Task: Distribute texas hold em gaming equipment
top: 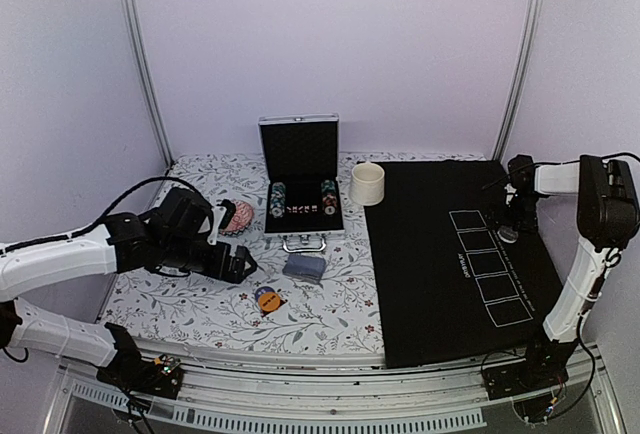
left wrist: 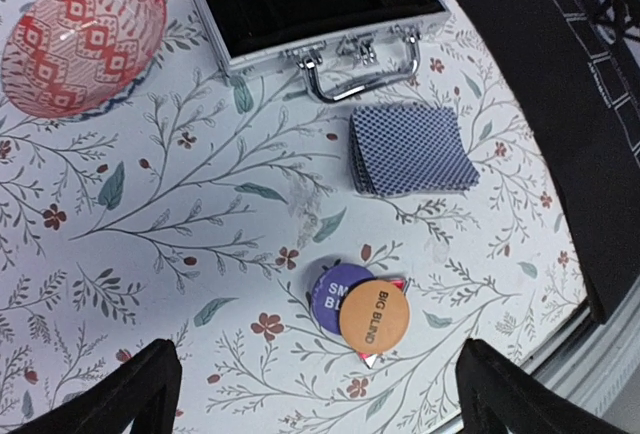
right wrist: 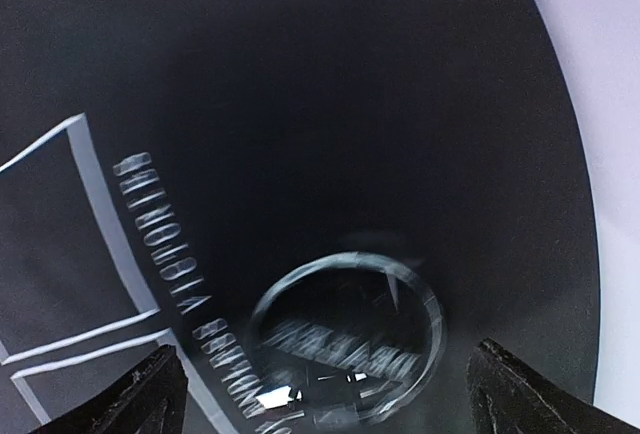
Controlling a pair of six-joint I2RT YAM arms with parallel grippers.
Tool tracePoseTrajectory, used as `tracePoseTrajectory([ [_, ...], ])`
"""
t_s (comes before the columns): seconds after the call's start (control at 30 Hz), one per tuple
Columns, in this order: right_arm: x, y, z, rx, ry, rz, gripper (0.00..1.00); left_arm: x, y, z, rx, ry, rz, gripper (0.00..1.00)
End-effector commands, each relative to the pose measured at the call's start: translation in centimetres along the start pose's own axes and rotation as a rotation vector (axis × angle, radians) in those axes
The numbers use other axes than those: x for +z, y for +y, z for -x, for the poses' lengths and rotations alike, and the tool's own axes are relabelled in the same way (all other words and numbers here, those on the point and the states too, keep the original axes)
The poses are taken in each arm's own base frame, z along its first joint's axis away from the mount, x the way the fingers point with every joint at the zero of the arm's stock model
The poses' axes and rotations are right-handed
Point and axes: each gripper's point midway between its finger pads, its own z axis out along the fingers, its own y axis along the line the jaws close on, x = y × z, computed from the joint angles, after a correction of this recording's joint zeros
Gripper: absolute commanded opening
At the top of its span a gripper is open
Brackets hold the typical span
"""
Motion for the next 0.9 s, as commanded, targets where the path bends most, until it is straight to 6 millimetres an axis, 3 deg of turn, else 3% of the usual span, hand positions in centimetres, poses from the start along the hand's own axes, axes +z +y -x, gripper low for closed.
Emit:
tracePoseTrajectory([
  [0.0,-5.5,2.9,1.7,-0.075,-0.111,0.032,0.99,2.1,-2.4,-2.6,0.088,0.095,-0.076,0.98],
  [0.17,-10.6,8.1,1.1,-0.187,-0.187,0.136,0.99,4.6,-2.5,-4.5,0.131,0.195,-0.029,0.98],
  [0.27,-12.9,12.3,-1.1,-0.315,-0.193,0.199,0.99,5.7,-2.7,-5.0,0.142,0.239,-0.014,0.98],
  [0.43,-15.1,16.6,-4.0,-0.41,-0.185,0.285,0.99,6.9,-2.4,-5.6,0.147,0.265,0.014,0.94],
  [0.63,-15.5,19.5,-6.4,-0.467,-0.157,0.328,0.99,7.9,-3.1,-5.4,0.146,0.254,-0.032,0.92],
  [0.87,-17.8,22.4,-7.2,-0.528,-0.171,0.353,0.99,7.8,-3.1,-5.8,0.094,0.248,-0.041,0.81],
])
